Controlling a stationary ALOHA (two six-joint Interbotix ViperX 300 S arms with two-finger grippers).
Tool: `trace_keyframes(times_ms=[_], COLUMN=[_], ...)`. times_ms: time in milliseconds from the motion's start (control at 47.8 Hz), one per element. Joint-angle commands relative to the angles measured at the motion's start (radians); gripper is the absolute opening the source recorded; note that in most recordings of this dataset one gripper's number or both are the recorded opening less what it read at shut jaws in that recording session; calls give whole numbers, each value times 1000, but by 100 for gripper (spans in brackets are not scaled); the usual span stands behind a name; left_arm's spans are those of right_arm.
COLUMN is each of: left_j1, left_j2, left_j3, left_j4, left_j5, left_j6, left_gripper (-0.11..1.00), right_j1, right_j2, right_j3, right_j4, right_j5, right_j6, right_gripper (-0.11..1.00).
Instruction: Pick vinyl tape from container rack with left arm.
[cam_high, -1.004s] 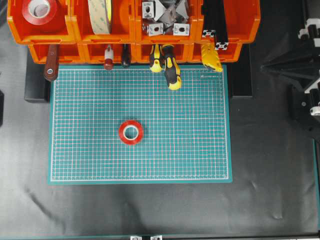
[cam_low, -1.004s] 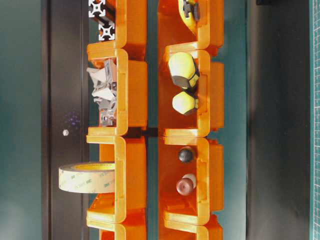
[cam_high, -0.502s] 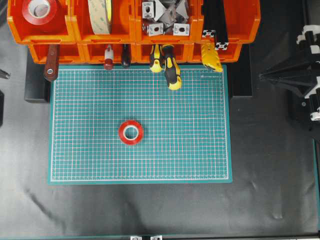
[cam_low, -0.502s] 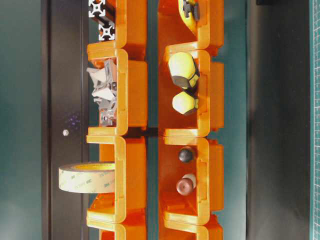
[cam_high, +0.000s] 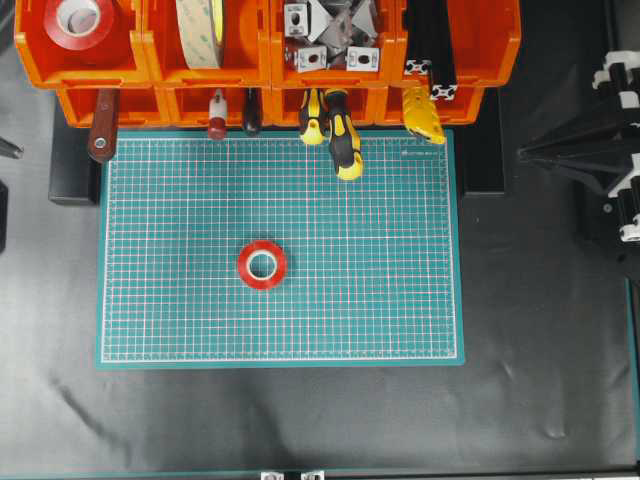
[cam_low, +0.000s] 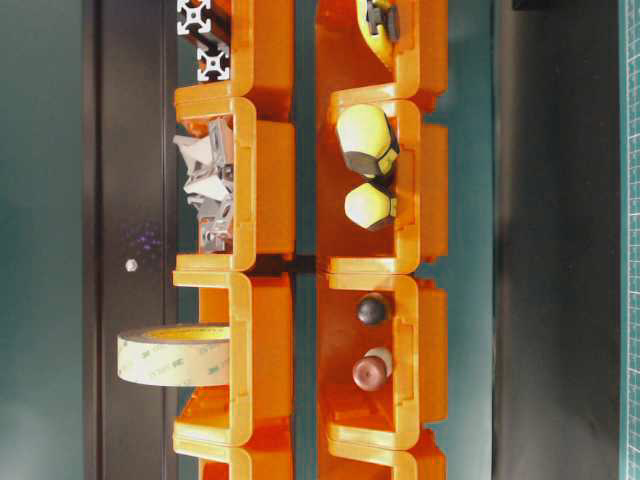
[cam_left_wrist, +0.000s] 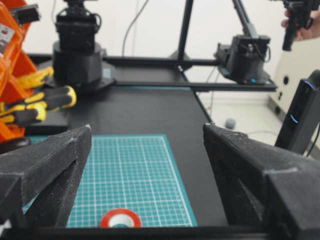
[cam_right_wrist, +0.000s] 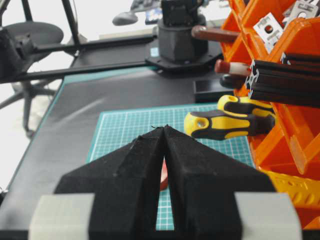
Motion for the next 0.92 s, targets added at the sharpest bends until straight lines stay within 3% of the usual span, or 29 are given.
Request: trace_keyframes(times_ms=[0,356,900], left_j1=[2,2,31], left_j2=[15,25,32], left_j3=[-11,-5,2], left_j4=[-2,-2,-2], left_j5=[-9,-37,28], left_j6=[-5,-6,3], left_gripper=[87,87,87], right_j1=[2,2,2], right_j2=[11,11,11], right_j3=[-12,-12,-2], right_j4=[-2,-2,-2], right_j5=[-12,-8,-35], right_j6=[-2,-2,-2], right_gripper=[0,0,0])
